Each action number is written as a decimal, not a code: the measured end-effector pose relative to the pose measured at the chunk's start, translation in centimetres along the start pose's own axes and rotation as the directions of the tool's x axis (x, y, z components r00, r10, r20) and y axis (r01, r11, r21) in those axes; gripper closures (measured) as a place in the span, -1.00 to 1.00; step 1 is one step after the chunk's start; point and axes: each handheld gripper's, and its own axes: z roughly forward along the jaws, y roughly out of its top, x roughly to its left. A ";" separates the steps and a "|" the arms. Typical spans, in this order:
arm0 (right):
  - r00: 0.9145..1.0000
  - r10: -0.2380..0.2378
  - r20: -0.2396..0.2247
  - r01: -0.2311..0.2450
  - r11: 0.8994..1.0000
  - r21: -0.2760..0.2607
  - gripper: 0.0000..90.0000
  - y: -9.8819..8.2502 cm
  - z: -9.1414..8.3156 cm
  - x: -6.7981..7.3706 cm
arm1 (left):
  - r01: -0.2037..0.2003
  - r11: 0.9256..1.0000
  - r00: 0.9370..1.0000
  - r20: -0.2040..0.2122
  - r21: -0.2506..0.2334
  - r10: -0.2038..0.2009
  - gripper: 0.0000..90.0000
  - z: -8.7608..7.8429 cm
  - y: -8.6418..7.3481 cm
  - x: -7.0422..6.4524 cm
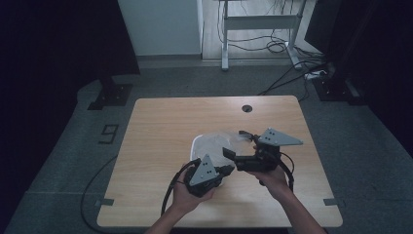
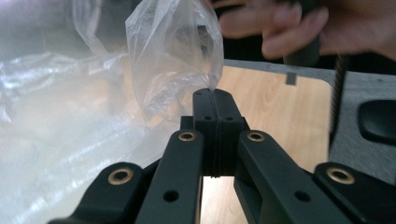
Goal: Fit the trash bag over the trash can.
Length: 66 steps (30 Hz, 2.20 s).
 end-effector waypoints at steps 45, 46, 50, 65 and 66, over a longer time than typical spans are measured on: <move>0.994 -0.024 0.111 0.015 0.997 0.079 0.97 -0.8 1.8 -5.8 | -0.015 0.993 0.999 0.038 -0.116 0.020 -0.07 -8.7 -6.5 -0.5; 0.994 -0.028 0.103 0.021 0.997 0.075 0.97 -0.8 1.6 -5.8 | -0.001 0.992 1.000 0.015 -0.129 0.003 -0.08 -9.1 -6.4 -0.1; 0.995 -0.043 0.089 0.037 0.997 0.065 0.96 -0.6 1.3 -5.7 | 0.091 0.982 0.994 -0.049 -0.164 -0.100 -0.08 -10.0 -5.7 2.2; 0.988 -0.148 0.045 0.146 0.988 0.053 0.90 -0.7 1.5 -4.3 | 0.304 0.951 0.946 -0.099 -0.046 -0.307 0.04 -5.0 -0.9 8.7; 0.988 -0.150 0.046 0.147 0.988 0.053 0.87 -0.7 1.4 -4.2 | 0.313 0.949 0.945 -0.086 -0.032 -0.315 0.16 -4.7 -0.9 8.9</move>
